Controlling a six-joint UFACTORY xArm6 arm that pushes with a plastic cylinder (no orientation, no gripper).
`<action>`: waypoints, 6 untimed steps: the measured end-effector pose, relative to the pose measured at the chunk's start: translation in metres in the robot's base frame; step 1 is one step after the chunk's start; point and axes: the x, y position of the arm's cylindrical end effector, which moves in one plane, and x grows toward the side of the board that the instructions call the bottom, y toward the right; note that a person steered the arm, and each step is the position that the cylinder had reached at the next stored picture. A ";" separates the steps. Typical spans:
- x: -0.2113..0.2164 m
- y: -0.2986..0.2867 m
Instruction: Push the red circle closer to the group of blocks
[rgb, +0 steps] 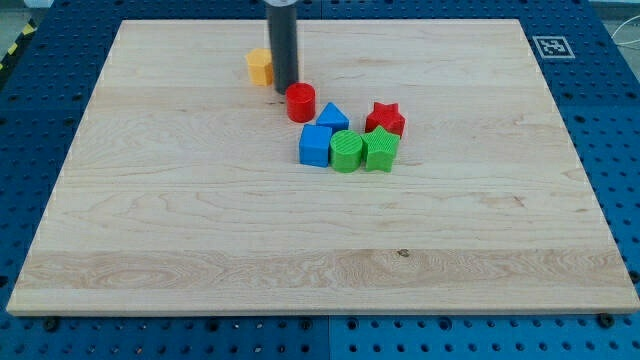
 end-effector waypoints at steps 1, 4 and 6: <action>0.005 -0.017; 0.032 0.026; 0.049 0.035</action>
